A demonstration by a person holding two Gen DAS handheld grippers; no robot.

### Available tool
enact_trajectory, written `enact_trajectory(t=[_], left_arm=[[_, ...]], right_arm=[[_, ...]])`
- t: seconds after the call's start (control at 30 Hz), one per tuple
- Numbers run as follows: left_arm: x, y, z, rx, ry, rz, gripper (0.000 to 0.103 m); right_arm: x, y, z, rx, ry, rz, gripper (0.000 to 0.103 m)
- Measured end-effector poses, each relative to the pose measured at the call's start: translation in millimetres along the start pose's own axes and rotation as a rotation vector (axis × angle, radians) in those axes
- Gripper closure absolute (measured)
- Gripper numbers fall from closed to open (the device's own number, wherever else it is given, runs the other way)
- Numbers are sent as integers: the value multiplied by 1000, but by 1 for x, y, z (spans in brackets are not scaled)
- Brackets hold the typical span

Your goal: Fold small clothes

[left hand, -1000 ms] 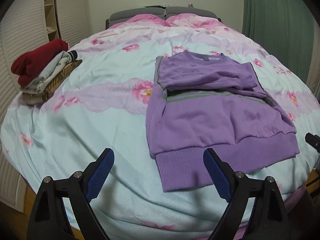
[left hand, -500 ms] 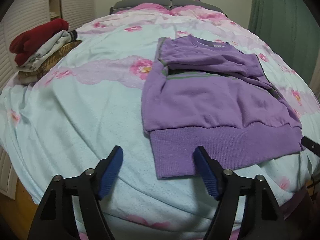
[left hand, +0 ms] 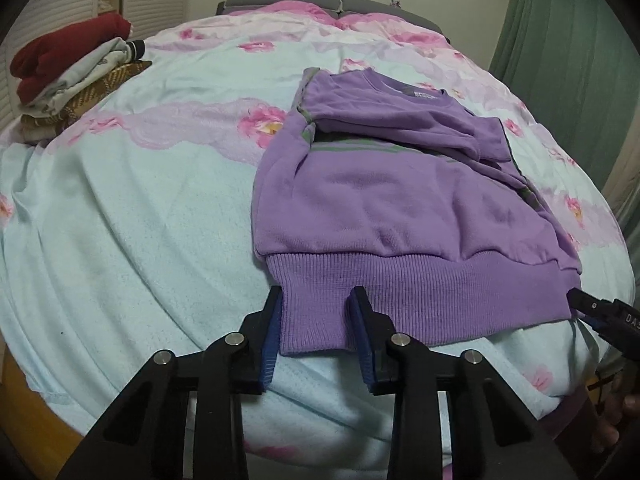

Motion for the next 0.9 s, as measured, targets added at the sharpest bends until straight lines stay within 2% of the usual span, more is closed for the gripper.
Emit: enact_trajectory(t=[0.03,0.1,0.17,0.33,0.8,0.9], left_arm=[[0,0,0,2,-2,-4,78],[2,1,-1,5,-5,-10,84],[4,1,-3,1,-7,-15,92],[14,2,-7,-7,-19,-23,95],[61,3,-4,-30,-55,-38,96],[60,1,-5,-45,-56,-45,96]], right_arm=[[0,0,0,0,0,3,74],[2,2,0,12,-6,-1,87],[6,6,1,34,-17,1,90],[15,10,-1,51,-35,0,92],[59,16,5,69,-47,-51,93],[59,16,5,81,-48,-44,93]])
Point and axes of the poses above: each gripper's, at about its wrist camera, not at the fingertips, and x roughly against the way its jaws point, y to its left, z to its underside, the point moved 4 cm from there along -x, roughly the way its jaws point, and after that the axes turned 15 degrees about -x, right-handed, at the moved point
